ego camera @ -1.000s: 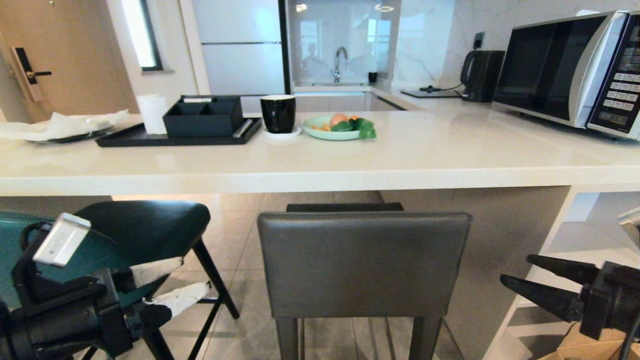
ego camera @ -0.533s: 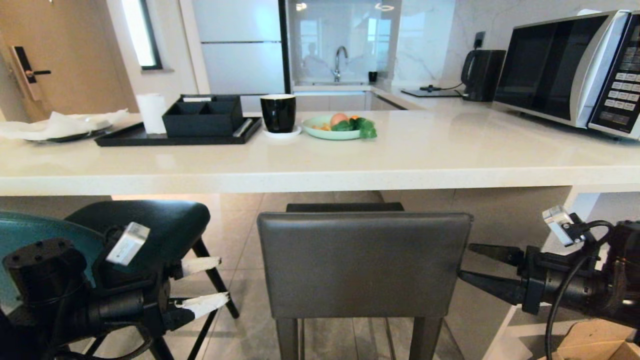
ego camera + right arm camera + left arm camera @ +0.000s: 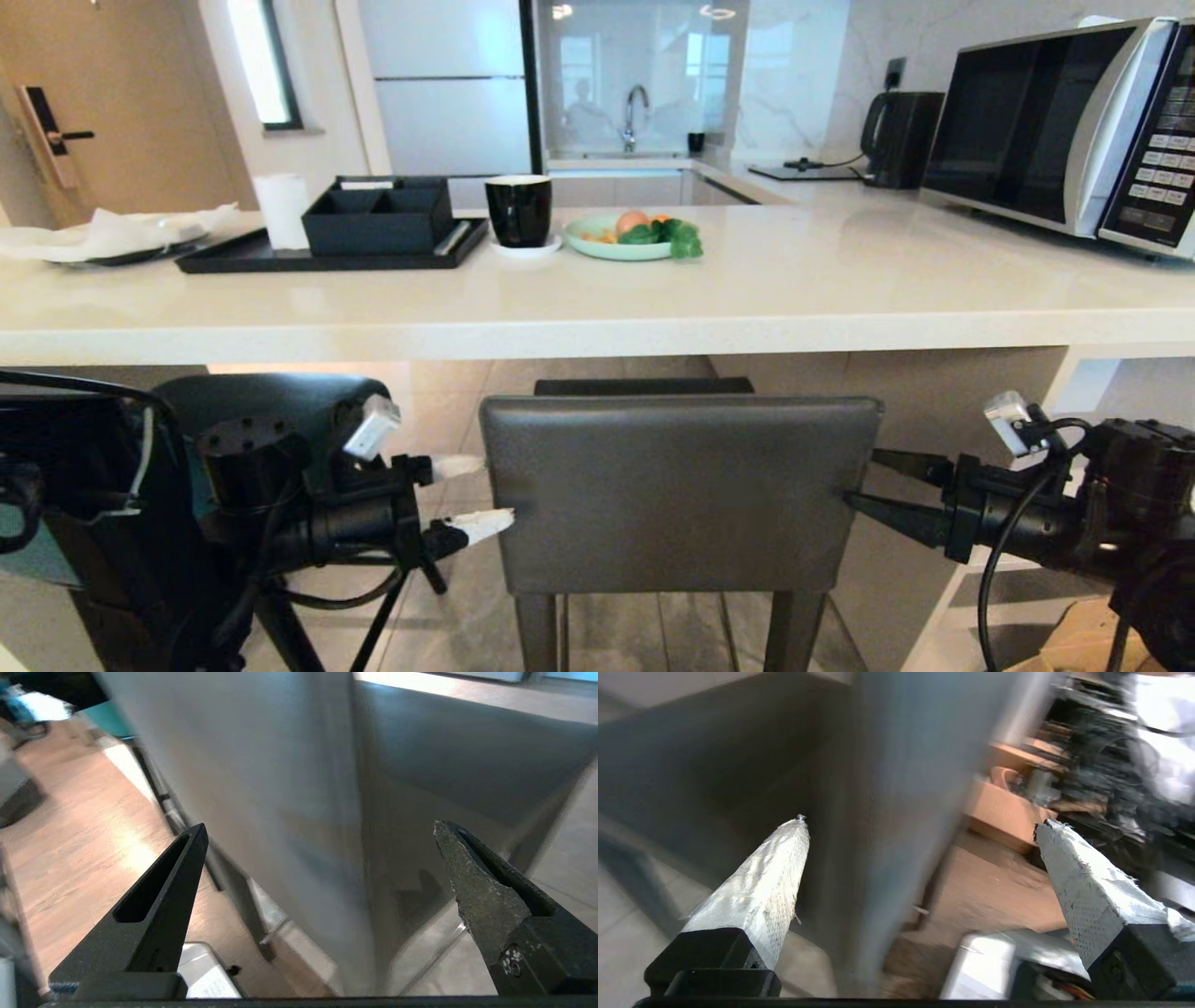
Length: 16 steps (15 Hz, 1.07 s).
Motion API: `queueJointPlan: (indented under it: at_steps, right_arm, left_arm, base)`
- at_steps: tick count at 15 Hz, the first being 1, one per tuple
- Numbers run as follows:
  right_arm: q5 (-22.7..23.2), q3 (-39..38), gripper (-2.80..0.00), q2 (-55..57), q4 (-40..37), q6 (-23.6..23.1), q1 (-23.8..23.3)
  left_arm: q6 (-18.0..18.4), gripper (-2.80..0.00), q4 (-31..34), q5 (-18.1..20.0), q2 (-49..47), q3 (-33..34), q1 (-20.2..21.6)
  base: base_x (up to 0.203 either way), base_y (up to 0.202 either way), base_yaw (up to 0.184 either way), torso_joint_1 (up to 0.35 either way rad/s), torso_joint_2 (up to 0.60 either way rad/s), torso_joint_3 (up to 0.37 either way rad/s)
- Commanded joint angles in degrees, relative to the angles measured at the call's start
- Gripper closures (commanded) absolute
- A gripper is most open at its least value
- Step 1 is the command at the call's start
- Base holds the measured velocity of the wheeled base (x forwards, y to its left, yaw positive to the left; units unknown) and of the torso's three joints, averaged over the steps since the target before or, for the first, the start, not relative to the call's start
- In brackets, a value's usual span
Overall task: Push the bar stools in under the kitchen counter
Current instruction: Pull the gray chair out from under the dining table
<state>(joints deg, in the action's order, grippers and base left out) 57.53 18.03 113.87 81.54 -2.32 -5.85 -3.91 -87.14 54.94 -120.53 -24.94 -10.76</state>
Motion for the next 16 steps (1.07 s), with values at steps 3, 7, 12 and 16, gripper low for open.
queueJointPlan:
  at_steps: [3, 7, 12, 16]
  right_arm:
    - [0.6, 1.3, -2.8, 1.8, 1.0, 0.1, -1.8]
    - [0.6, 2.4, -2.8, 2.3, 1.3, 0.1, -2.8]
    - [2.7, 6.4, -2.8, 6.6, 1.4, 0.2, 2.6]
    - [7.4, 8.4, -2.8, 9.4, 1.4, 0.3, 5.6]
  left_arm:
    - [-1.1, -2.8, -0.5, 0.0, -3.9, -4.7, -0.4]
    - [-1.6, -2.8, -0.5, 0.2, -4.9, -6.7, -3.2]
    - [-1.8, -2.8, -0.5, 0.5, -5.6, -8.6, -5.9]
    - [-1.5, -2.8, -0.5, 0.5, -6.0, -9.0, -5.9]
  base:
    - [0.0, 0.0, 0.0, 0.0, 0.0, 0.0]
    - [0.0, 0.0, 0.0, 0.0, 0.0, 0.0]
    - [0.0, 0.0, 0.0, 0.0, 0.0, 0.0]
    - [0.0, 0.0, 0.0, 0.0, 0.0, 0.0]
